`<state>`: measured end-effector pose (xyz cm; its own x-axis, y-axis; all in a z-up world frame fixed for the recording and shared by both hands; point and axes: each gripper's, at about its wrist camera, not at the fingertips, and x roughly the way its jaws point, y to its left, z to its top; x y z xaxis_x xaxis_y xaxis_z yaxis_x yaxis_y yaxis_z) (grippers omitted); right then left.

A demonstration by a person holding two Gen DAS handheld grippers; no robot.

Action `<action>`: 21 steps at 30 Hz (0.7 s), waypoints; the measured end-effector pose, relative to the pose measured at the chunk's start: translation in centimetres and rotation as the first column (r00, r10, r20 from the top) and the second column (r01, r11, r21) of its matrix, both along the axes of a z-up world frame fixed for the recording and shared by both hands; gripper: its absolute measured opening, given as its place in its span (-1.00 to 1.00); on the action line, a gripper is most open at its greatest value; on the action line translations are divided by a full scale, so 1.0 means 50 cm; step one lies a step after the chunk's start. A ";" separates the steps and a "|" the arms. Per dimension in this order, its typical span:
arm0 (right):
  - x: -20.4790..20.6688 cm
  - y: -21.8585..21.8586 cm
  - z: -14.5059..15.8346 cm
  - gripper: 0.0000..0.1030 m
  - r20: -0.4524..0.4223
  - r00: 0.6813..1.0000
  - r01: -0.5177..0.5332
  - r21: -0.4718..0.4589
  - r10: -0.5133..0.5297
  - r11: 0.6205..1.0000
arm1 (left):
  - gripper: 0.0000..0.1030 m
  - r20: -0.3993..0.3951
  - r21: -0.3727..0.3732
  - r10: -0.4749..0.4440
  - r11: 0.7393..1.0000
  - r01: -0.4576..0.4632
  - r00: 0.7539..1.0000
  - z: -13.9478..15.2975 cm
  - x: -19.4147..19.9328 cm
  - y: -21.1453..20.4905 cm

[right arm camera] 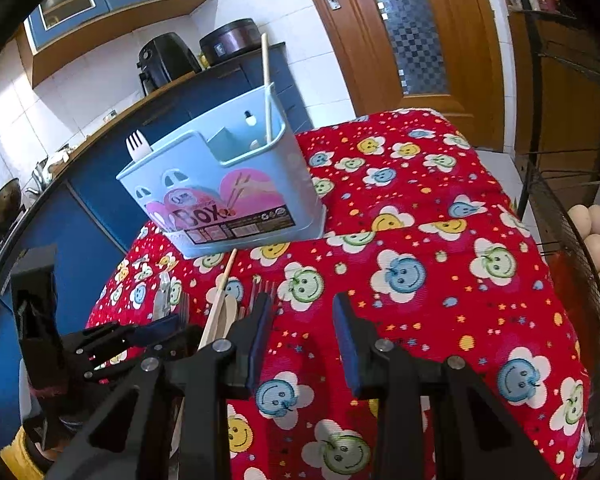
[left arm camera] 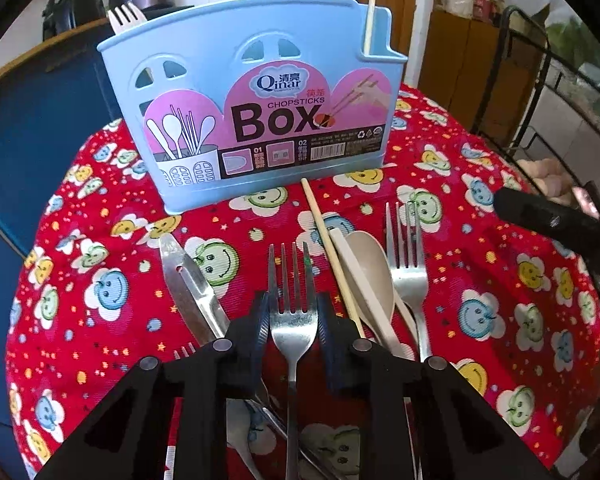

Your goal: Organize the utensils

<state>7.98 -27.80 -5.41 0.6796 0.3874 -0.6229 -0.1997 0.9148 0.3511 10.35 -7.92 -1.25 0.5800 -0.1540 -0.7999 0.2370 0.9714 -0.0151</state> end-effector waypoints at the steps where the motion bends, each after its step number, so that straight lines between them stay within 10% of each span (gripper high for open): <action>1: 0.003 0.006 -0.003 -0.33 -0.005 1.000 -0.008 -0.006 0.008 1.000 | -0.54 -0.003 -0.018 0.001 1.000 -0.001 1.000 0.001 0.001 0.005; 21: 0.085 0.085 -0.065 -0.33 -0.098 0.989 -0.114 0.020 0.115 0.993 | -0.53 -0.032 -0.117 0.012 0.993 -0.016 0.999 -0.009 0.020 0.045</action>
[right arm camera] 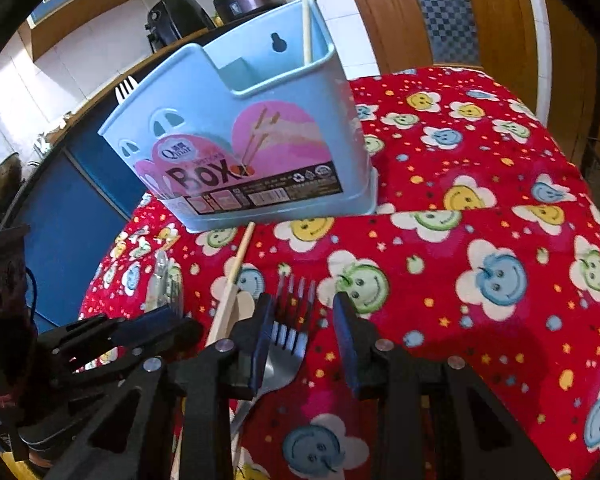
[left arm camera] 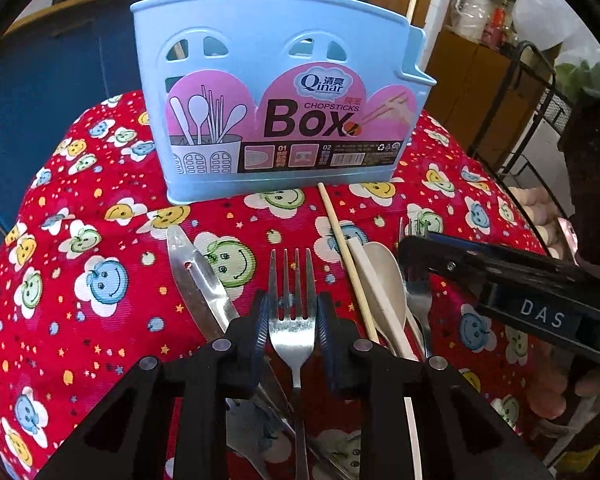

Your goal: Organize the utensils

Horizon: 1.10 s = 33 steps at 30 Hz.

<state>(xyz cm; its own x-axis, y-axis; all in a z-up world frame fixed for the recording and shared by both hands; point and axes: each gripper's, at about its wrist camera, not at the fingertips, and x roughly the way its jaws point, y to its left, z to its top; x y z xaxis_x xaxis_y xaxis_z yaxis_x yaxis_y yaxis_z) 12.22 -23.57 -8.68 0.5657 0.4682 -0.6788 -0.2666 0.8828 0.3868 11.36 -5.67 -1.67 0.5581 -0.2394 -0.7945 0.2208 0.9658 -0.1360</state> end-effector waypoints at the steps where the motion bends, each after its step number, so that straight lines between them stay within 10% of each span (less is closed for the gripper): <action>1: 0.001 0.000 -0.002 -0.35 -0.003 1.000 -0.008 0.017 0.008 1.000 | -0.53 0.003 0.004 -0.006 1.000 0.006 1.000 0.000 0.000 -0.002; 14: -0.012 -0.034 0.025 -0.93 0.059 0.997 0.044 0.061 -0.048 0.997 | -0.54 0.031 -0.051 -0.034 0.998 0.036 0.999 0.008 -0.006 0.000; 33: -0.134 -0.056 0.214 -0.93 0.433 0.887 0.204 -0.057 -0.160 0.977 | -0.54 0.272 -0.179 0.030 0.984 0.019 0.962 0.123 -0.095 0.051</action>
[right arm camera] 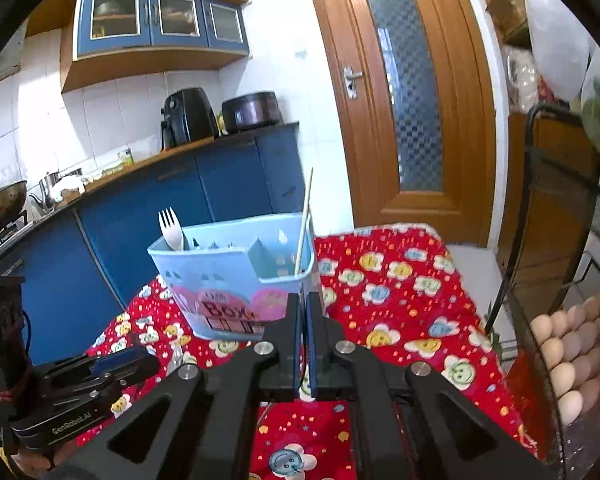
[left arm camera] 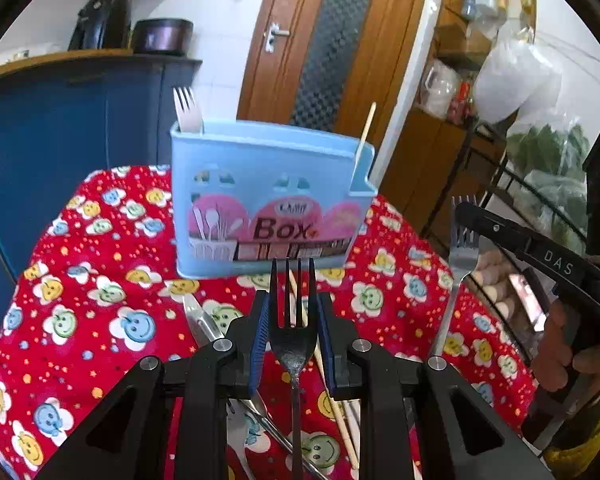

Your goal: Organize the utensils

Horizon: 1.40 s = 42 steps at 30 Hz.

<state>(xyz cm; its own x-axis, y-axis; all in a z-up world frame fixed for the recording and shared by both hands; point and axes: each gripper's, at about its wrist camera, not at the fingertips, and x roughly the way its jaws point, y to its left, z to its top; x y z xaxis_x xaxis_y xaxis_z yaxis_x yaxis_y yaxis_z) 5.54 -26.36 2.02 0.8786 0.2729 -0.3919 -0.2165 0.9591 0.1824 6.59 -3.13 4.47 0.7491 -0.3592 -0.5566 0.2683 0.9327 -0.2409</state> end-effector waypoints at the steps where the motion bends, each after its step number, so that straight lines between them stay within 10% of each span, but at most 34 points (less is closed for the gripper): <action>1: -0.004 0.001 0.007 -0.93 0.009 1.000 0.003 -0.001 -0.003 1.000 | -0.54 0.016 -0.007 0.007 1.000 -0.007 1.000 0.008 -0.007 0.005; 24: -0.057 0.021 0.101 -0.92 0.138 0.989 0.054 -0.074 -0.043 0.996 | -0.54 0.095 -0.135 -0.055 0.989 0.067 0.994 0.067 -0.072 0.058; 42: -0.029 0.034 0.135 -0.92 0.170 0.984 0.074 -0.151 -0.048 0.986 | -0.54 0.243 -0.058 -0.015 0.998 0.029 0.970 0.189 -0.046 0.085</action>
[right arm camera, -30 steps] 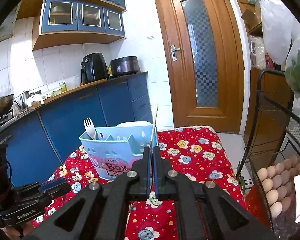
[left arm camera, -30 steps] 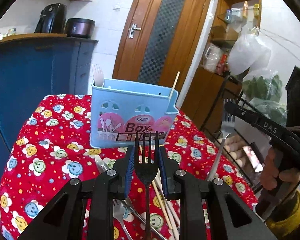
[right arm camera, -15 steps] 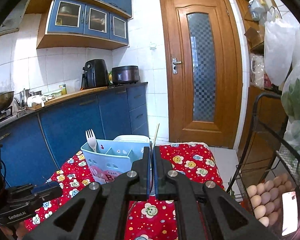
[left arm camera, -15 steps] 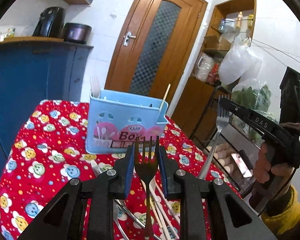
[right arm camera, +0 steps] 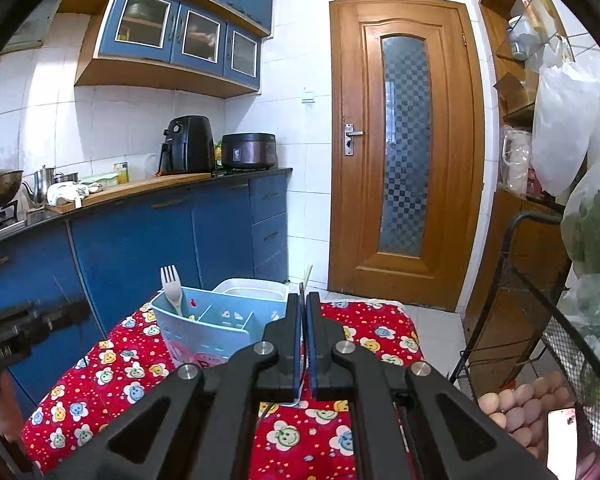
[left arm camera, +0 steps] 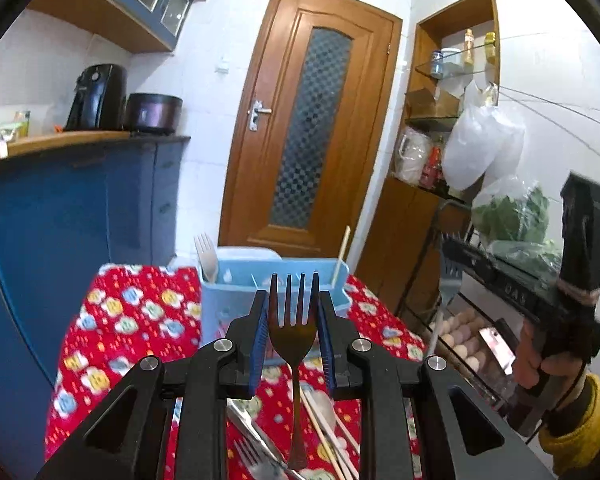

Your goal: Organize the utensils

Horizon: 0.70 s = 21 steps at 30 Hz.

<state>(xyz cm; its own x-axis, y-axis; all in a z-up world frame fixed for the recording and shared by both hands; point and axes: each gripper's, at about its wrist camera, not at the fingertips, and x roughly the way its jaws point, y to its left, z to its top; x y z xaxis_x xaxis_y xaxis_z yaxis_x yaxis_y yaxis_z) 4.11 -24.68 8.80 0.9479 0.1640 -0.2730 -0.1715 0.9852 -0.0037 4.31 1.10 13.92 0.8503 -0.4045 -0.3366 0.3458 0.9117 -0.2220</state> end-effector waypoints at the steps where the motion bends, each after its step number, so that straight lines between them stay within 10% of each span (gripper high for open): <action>1: 0.004 -0.001 0.002 -0.92 0.001 1.000 0.003 -0.006 -0.003 1.000 | -0.54 0.009 0.004 0.006 1.000 -0.007 1.000 0.011 0.007 0.002; 21: 0.091 -0.019 0.037 -0.92 0.016 0.999 0.046 -0.044 -0.046 0.998 | -0.54 0.197 0.058 0.133 0.987 -0.147 0.971 0.176 0.162 0.001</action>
<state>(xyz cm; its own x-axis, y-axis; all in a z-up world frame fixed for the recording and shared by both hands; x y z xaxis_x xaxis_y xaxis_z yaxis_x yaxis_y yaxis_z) 8.68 -25.63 10.66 0.9583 0.1082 -0.2647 -0.1255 0.9908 -0.0496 12.41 1.14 22.74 0.9484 -0.2573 -0.1855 0.2431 0.9652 -0.0960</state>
